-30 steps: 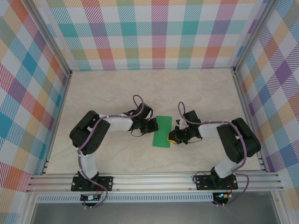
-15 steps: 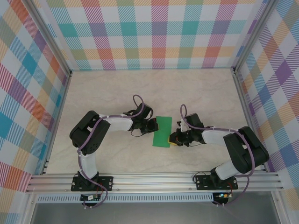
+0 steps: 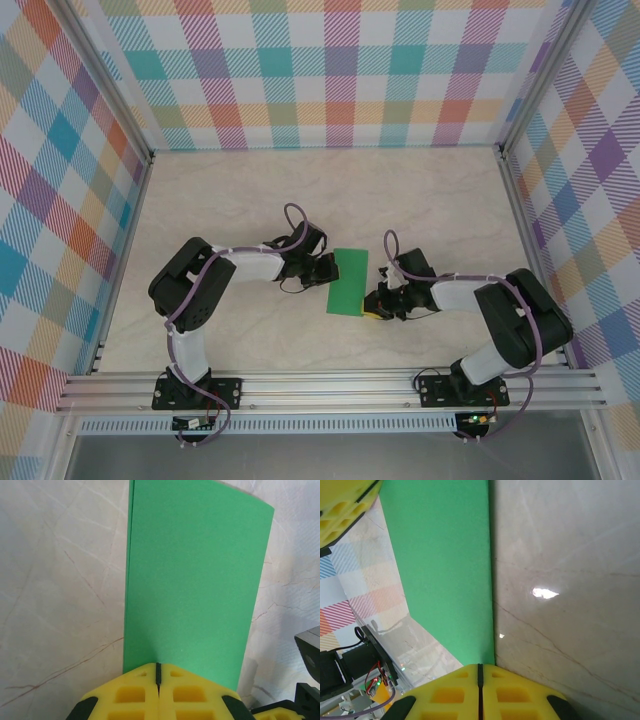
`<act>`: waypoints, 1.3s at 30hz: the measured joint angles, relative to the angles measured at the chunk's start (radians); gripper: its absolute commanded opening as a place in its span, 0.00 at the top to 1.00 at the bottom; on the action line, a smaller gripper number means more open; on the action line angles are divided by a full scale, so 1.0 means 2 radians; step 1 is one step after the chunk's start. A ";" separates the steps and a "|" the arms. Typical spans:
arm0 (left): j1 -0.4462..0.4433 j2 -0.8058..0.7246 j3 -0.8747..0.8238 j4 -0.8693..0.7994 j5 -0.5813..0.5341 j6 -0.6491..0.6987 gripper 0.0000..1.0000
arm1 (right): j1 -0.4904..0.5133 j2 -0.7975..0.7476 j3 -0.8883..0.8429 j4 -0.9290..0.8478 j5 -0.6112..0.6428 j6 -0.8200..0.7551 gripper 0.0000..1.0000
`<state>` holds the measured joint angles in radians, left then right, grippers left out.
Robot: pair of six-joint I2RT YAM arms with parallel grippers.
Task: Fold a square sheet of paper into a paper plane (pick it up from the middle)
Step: Fold the square sheet of paper in half at the center of the table.
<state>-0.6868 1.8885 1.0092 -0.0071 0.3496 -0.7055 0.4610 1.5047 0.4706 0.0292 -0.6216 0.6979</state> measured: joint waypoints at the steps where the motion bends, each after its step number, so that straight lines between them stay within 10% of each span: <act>1: 0.000 0.000 -0.001 0.002 0.000 0.000 1.00 | 0.001 -0.006 0.000 -0.001 0.000 0.001 0.91; 22: 0.000 -0.008 -0.003 -0.011 -0.002 0.000 1.00 | 0.019 -0.004 0.004 -0.021 0.017 -0.001 0.86; 31: -0.003 -0.075 -0.006 -0.078 -0.032 -0.006 0.62 | 0.019 -0.058 0.096 -0.147 0.125 -0.017 0.70; 39: -0.003 -0.126 -0.035 -0.062 -0.042 -0.022 0.50 | 0.019 -0.035 0.125 -0.169 0.156 -0.016 0.70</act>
<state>-0.6926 1.6371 0.9398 -0.1307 0.2653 -0.7502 0.4984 1.4353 0.7204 -0.3084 -0.3103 0.6659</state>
